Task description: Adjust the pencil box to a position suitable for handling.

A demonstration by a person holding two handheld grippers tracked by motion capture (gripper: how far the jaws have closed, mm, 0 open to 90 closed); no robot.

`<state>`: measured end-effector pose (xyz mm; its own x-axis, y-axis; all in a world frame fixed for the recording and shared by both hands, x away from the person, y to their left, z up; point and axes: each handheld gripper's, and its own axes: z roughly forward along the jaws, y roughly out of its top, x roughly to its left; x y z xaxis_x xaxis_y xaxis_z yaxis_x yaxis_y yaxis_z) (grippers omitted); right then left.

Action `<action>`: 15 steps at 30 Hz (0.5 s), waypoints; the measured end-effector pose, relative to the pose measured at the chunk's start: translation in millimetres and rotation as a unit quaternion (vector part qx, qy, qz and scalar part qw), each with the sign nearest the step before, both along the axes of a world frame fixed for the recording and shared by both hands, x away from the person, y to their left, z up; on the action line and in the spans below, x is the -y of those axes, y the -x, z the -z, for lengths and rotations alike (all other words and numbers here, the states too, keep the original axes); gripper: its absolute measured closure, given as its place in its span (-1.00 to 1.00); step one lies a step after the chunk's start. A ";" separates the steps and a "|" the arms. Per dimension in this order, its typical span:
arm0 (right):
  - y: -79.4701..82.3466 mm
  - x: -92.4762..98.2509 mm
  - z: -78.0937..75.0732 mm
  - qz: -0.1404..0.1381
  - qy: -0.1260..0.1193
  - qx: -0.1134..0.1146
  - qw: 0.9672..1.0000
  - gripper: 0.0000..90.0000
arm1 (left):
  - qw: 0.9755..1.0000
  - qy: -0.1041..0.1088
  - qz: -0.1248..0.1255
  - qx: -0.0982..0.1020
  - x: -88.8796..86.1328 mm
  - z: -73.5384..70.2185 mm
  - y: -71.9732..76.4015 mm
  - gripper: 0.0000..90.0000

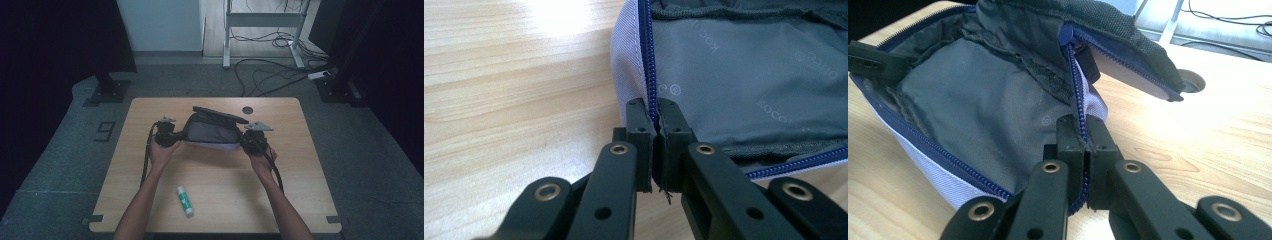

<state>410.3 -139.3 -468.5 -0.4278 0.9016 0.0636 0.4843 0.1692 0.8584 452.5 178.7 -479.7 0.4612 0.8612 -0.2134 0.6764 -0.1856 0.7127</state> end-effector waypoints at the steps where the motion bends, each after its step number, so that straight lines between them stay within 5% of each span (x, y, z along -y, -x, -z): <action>1: 1.9 0.6 -0.4 -0.002 -0.001 0.002 1.000 0.93 | 1.000 -0.001 0.002 0.001 -0.3 -0.7 1.9 0.92; 15: 24.9 7.7 -0.2 -0.012 -0.026 0.006 1.000 0.93 | 1.000 0.001 0.018 0.006 -2.9 -4.6 27.7 0.92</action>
<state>385.4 -147.0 -468.3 -0.4496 0.8870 0.1055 0.4712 0.1352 0.8716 424.9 181.6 -475.1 0.4935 0.8439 -0.2105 0.6616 -0.2071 0.7207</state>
